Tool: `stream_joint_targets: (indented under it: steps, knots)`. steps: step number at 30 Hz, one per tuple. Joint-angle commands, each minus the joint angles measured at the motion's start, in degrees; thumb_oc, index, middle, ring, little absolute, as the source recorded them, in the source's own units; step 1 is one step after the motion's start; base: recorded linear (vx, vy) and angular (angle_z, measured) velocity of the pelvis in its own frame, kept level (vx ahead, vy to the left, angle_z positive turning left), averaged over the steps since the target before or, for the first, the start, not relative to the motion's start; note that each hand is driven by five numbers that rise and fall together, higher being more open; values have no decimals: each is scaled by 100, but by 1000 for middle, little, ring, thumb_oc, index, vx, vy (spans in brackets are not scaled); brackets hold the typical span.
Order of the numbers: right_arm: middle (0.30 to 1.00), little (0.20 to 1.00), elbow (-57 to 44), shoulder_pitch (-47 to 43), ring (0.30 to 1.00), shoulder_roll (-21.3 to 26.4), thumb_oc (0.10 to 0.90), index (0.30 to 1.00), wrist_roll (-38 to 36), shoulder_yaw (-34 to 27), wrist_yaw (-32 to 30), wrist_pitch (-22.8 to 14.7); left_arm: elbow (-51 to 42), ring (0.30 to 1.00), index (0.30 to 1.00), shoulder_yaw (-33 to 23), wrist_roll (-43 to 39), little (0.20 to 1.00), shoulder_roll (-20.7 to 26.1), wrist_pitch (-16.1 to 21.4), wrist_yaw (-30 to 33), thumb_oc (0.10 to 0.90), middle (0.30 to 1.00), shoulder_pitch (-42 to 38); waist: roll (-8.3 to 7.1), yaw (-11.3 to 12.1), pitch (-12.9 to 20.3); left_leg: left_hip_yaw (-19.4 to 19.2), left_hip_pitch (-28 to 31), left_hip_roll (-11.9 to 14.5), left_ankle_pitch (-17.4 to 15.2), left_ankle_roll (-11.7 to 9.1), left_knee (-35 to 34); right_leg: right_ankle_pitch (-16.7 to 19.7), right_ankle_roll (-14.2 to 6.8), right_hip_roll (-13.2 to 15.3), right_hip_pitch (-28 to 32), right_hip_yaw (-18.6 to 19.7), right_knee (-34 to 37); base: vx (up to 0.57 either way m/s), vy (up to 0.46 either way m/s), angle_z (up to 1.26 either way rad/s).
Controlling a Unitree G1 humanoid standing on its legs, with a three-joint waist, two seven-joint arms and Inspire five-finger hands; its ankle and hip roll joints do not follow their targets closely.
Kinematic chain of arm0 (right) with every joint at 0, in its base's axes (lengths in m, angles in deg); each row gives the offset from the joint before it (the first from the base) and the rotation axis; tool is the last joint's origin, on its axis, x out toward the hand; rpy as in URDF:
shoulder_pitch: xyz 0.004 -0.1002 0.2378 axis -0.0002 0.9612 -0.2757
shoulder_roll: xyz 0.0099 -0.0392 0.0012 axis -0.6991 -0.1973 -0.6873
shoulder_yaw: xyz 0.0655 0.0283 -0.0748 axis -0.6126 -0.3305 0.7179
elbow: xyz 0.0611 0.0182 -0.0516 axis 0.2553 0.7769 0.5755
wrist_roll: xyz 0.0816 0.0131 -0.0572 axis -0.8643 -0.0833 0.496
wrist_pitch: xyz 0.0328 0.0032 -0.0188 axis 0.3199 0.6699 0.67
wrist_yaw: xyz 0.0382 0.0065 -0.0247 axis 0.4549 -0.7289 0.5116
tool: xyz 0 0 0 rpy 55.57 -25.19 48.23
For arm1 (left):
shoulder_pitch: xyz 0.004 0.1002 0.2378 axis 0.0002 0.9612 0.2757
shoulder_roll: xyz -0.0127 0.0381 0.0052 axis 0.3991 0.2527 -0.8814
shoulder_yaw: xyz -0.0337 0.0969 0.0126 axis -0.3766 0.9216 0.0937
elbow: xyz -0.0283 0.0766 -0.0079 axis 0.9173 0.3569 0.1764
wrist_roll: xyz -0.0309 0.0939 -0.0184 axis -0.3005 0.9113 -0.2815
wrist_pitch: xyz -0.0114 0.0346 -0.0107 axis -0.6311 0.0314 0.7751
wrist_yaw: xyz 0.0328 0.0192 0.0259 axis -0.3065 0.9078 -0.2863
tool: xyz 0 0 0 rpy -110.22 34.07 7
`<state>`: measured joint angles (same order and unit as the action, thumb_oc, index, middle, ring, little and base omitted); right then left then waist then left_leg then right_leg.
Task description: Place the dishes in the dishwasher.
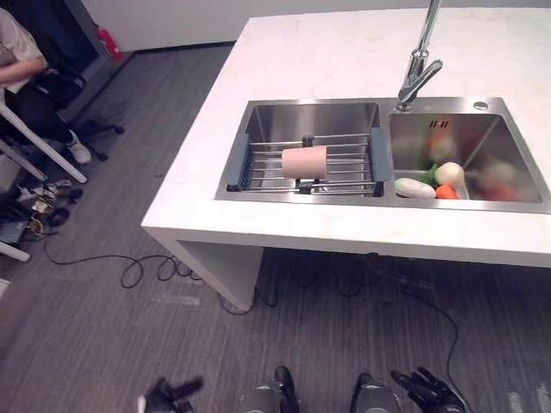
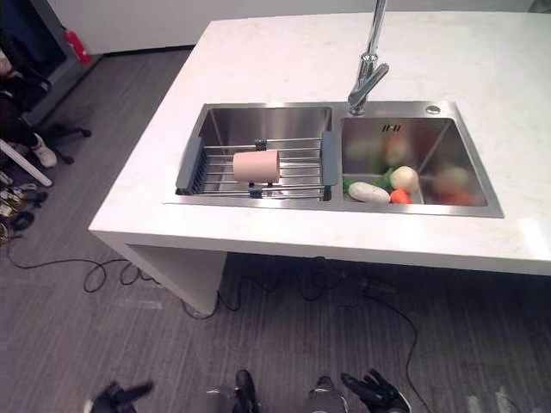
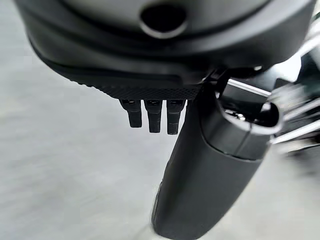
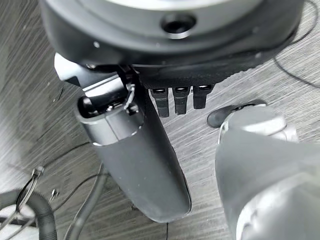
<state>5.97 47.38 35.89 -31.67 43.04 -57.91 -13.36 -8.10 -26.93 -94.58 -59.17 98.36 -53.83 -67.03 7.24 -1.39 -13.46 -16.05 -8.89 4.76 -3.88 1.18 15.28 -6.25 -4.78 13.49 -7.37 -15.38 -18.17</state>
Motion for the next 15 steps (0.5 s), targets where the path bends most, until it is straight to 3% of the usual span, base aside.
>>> stream_joint_targets:
  steps: [1, 2, 3, 5, 7, 11, 14, 15]
  knots:
    - [900, 900, -78, -127, 900, 94, 800, 900, -51, -155, 46, -332, -403, 900, 900, -339, 637, 900, 720, 550, 1035, 800, 900, -115, 6, 68, 0, 897, -142, 259, -431, -575, 191, -570, -196, -97, 357, 91, 98, -43, 31, -12]
    - [900, 900, -66, -75, 900, 63, 800, 900, -63, -162, 48, -371, -757, 900, 900, -690, 1016, 900, 1146, 813, 1371, 800, 900, -33, 23, 127, 1, 920, -152, 214, -456, -539, 191, -567, -218, -73, 361, 83, 98, -32, 0, -10]
    - [900, 900, -93, -26, 900, 28, 800, 900, -74, -152, 30, -396, -1053, 900, 900, -890, 1140, 900, 1478, 834, 1390, 800, 900, 38, 24, 154, 11, 927, -159, 204, -468, -526, 191, -557, -232, -67, 355, 77, 98, -25, -21, -8]
    - [900, 900, -114, 7, 900, -6, 800, 900, -100, -134, 20, -407, -1280, 900, 900, -1084, 1400, 900, 1863, 1029, 1453, 800, 900, 86, 10, 170, 29, 928, -165, 195, -482, -509, 191, -552, -241, -67, 347, 74, 98, 0, -41, -4]
    - [900, 900, -197, 65, 900, -33, 800, 900, -177, -56, -3, -397, -1920, 900, 900, -1383, 1639, 900, 2746, 1404, 1437, 800, 900, 4, -3, 160, 81, 880, -147, 203, -520, -503, 191, -549, -262, -72, 349, 81, 98, 15, -54, 0]
    - [900, 900, -301, 72, 900, -65, 800, 900, -225, 21, -41, -332, -2788, 900, 900, -1406, 1953, 900, 3354, 1437, 1286, 800, 900, -333, -22, 122, 142, 831, -115, 205, -557, -517, 191, -554, -286, -76, 355, 91, 98, 36, -40, 2]
    - [900, 900, -370, 66, 900, -99, 800, 900, -219, 77, -74, -277, -3230, 900, 900, -1277, 2005, 900, 3537, 1700, 1021, 800, 900, -621, -37, 78, 182, 804, -81, 203, -586, -522, 191, -560, -296, -88, 359, 125, 98, 55, -40, 0]
    - [900, 900, -445, 81, 900, -126, 800, 900, -204, 121, -119, -222, -3731, 900, 900, -1132, 1422, 900, 3606, 1814, 385, 800, 900, -884, -52, 36, 216, 772, -53, 214, -607, -530, 191, -562, -306, -94, 358, 148, 98, 63, -55, -2]
